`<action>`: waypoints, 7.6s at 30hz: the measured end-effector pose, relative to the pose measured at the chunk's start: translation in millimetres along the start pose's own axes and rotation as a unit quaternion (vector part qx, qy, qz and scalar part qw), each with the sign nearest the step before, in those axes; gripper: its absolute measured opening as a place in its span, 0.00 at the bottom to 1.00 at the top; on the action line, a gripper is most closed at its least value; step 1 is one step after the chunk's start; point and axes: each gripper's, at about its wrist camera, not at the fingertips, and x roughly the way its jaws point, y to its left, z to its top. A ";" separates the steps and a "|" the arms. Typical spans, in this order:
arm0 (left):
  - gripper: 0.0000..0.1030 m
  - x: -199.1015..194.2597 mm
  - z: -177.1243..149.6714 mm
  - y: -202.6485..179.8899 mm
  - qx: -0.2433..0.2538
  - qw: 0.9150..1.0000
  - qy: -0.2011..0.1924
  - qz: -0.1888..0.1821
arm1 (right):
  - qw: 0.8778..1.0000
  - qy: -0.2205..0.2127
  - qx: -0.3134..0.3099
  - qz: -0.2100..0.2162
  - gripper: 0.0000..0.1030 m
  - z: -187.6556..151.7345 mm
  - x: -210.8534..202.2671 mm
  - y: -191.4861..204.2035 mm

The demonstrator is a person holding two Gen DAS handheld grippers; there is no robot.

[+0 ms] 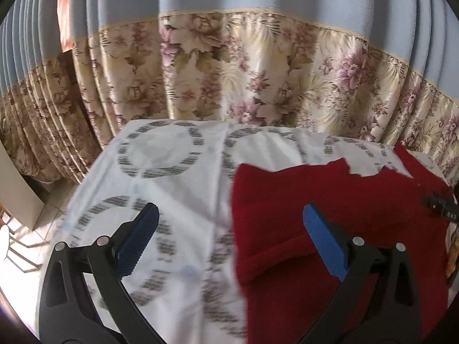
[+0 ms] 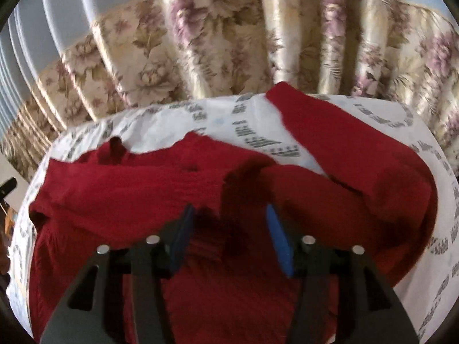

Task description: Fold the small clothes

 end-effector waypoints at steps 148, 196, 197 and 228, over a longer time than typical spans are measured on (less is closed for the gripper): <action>0.49 87.3 -14.9 -283.6 0.127 0.972 0.129 -0.151 | 0.989 -0.146 -0.023 -0.007 0.69 -27.4 -103.5 -91.4; 0.10 14.8 -29.3 -49.4 -0.046 0.997 0.012 -0.053 | 0.994 -0.062 -0.073 0.052 0.13 -12.7 -42.8 14.3; 0.10 6.1 -24.4 -51.0 -0.046 0.997 0.000 -0.059 | 0.994 -0.068 -0.072 0.052 0.12 -9.3 -46.8 13.7; 0.70 -20.5 -61.3 17.2 -0.054 0.998 0.021 0.021 | 0.995 -0.065 -0.066 0.044 0.58 -17.5 -68.3 4.1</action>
